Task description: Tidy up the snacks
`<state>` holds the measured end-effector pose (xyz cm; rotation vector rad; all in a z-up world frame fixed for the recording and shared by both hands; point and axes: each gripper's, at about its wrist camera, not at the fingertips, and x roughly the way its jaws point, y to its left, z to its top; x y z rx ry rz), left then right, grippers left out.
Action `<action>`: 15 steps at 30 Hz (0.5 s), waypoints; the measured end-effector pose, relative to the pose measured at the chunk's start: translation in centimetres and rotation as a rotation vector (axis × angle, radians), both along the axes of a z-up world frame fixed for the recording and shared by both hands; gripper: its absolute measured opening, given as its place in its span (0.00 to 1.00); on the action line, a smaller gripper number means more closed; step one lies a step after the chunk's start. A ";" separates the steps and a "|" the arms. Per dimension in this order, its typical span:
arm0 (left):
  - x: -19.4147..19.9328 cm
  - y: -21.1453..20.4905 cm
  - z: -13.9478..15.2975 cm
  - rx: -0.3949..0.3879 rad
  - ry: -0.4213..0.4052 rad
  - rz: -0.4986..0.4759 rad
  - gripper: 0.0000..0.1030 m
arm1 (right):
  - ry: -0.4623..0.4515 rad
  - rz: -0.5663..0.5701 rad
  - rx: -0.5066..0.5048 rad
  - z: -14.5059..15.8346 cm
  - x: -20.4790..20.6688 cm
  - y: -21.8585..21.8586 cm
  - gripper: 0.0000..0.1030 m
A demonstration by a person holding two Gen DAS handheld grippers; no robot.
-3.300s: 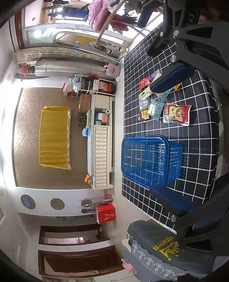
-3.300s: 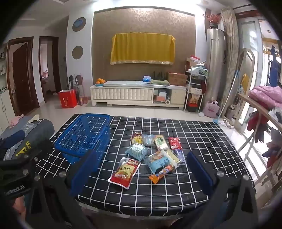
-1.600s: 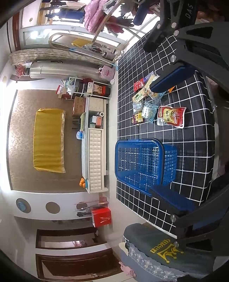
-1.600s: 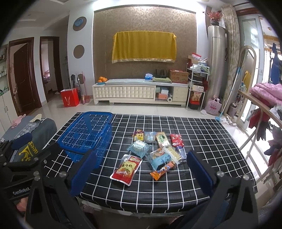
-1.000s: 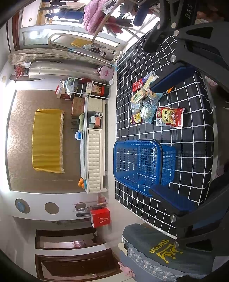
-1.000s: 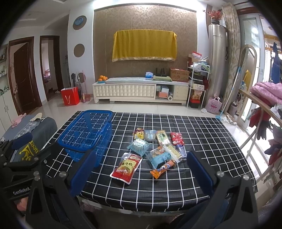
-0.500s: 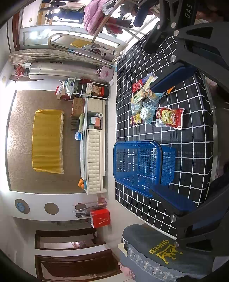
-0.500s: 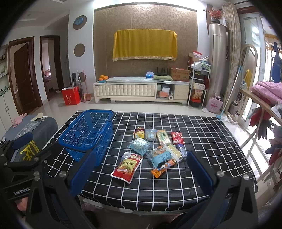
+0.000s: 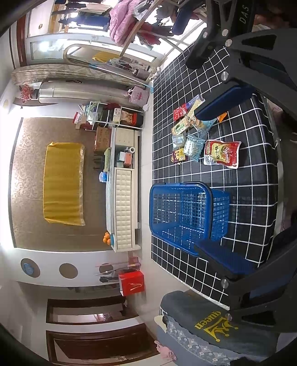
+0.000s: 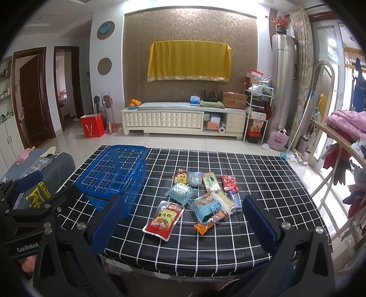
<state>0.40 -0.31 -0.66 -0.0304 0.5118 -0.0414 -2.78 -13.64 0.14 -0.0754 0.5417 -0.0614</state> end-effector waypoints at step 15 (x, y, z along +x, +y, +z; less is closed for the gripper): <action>5.0 -1.1 1.5 -0.003 0.042 -0.079 1.00 | -0.015 -0.034 0.072 0.3 4.1 -3.6 1.00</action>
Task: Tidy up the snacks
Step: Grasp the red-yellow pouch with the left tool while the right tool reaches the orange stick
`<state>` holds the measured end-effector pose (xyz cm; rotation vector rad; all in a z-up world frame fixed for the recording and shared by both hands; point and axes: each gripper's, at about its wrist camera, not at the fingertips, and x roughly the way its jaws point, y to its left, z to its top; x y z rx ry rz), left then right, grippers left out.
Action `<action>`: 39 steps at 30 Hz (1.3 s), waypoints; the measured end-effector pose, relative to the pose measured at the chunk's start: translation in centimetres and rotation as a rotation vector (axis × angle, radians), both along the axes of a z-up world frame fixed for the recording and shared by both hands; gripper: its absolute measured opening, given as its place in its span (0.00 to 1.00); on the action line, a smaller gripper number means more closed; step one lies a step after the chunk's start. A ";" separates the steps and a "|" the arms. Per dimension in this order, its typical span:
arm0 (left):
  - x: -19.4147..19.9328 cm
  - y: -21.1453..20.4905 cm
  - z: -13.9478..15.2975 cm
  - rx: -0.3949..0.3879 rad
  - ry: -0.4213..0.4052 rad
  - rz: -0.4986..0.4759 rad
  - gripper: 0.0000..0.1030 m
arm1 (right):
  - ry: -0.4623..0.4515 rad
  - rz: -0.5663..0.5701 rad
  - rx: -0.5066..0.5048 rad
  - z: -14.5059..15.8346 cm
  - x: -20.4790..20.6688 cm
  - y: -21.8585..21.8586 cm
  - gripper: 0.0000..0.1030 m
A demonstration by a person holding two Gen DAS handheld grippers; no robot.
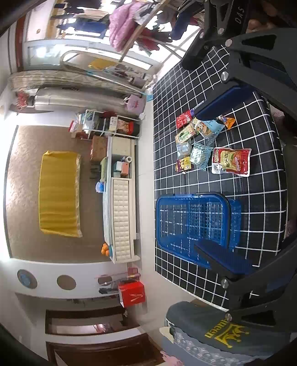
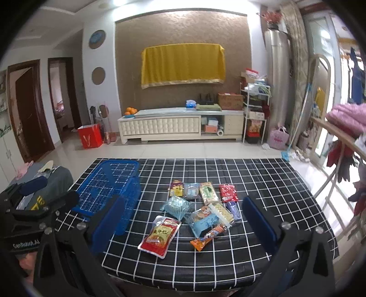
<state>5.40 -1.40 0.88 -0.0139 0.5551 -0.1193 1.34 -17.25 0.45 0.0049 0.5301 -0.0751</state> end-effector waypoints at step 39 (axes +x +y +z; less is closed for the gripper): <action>16.2 -11.5 -20.9 0.217 0.558 -0.284 0.99 | 0.476 -0.121 0.121 -16.8 8.7 -10.4 1.00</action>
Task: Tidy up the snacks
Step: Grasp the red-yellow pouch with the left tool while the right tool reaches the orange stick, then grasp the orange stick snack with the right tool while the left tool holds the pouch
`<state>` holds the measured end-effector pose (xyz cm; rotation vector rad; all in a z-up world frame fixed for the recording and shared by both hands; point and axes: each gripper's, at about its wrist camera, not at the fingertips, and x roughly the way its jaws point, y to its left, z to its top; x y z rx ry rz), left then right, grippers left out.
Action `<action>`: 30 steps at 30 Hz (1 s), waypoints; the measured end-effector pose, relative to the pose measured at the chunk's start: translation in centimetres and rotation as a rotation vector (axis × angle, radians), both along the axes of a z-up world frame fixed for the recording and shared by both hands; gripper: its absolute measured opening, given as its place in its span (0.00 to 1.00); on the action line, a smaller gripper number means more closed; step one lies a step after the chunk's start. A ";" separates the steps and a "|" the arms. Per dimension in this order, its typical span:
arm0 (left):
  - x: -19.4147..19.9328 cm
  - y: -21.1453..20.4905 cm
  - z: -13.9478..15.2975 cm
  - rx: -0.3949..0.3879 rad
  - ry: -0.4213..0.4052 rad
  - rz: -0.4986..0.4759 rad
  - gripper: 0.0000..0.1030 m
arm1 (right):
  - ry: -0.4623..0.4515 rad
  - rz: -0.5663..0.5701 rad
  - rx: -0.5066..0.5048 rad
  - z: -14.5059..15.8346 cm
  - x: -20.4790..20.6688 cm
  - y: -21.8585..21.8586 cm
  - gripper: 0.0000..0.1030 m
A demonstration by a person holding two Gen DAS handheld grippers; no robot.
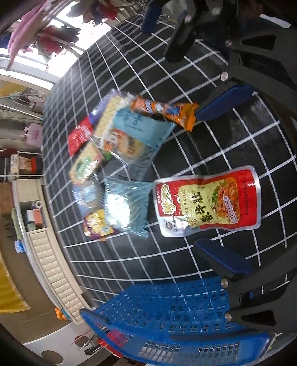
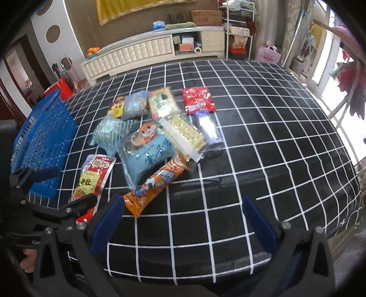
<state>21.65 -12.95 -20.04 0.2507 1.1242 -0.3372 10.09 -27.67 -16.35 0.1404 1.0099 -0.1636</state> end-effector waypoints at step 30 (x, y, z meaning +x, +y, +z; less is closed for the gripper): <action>0.4 3.7 -3.7 -0.080 0.139 0.113 0.34 | 0.086 -0.020 0.018 -1.5 1.1 0.6 1.00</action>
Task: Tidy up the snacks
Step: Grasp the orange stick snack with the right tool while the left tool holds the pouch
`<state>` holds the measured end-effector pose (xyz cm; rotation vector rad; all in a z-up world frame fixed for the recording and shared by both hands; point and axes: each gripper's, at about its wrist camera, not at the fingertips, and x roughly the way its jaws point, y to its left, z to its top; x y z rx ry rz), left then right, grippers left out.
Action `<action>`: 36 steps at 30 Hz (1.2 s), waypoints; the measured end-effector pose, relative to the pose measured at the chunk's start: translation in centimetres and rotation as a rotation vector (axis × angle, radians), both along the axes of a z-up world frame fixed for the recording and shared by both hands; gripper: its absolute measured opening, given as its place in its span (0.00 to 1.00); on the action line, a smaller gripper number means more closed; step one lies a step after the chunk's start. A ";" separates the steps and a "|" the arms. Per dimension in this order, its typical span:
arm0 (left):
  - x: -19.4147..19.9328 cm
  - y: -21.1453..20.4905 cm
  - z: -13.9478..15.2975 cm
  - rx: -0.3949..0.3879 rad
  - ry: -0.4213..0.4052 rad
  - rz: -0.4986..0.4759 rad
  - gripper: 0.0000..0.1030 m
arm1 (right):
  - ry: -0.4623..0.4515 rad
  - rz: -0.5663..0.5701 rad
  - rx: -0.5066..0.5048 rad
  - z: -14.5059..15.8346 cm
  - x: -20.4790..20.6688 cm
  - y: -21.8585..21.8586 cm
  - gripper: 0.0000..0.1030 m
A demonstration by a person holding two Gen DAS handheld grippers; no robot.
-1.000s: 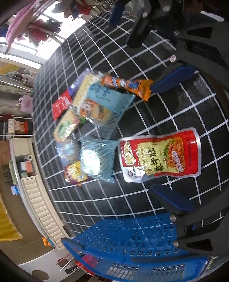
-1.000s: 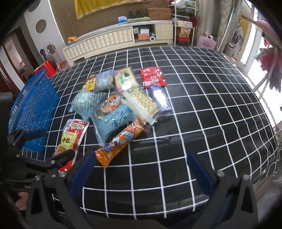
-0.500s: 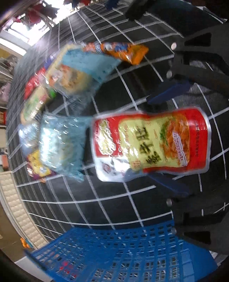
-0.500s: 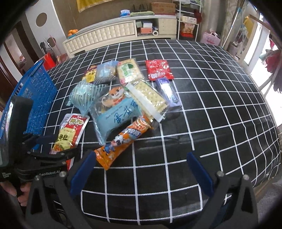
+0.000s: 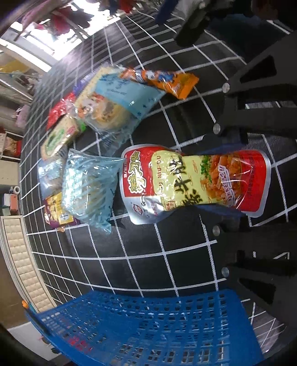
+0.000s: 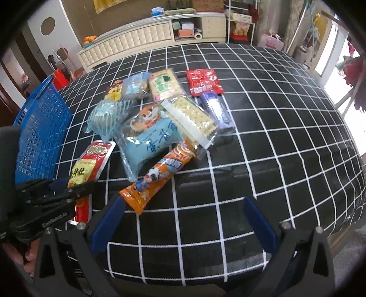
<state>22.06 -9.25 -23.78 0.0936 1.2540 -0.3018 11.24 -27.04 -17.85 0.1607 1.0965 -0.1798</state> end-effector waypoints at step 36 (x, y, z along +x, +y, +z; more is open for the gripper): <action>-0.8 1.4 2.2 -0.136 -0.047 -0.056 0.34 | 0.127 -0.032 0.002 -4.5 4.0 1.9 0.20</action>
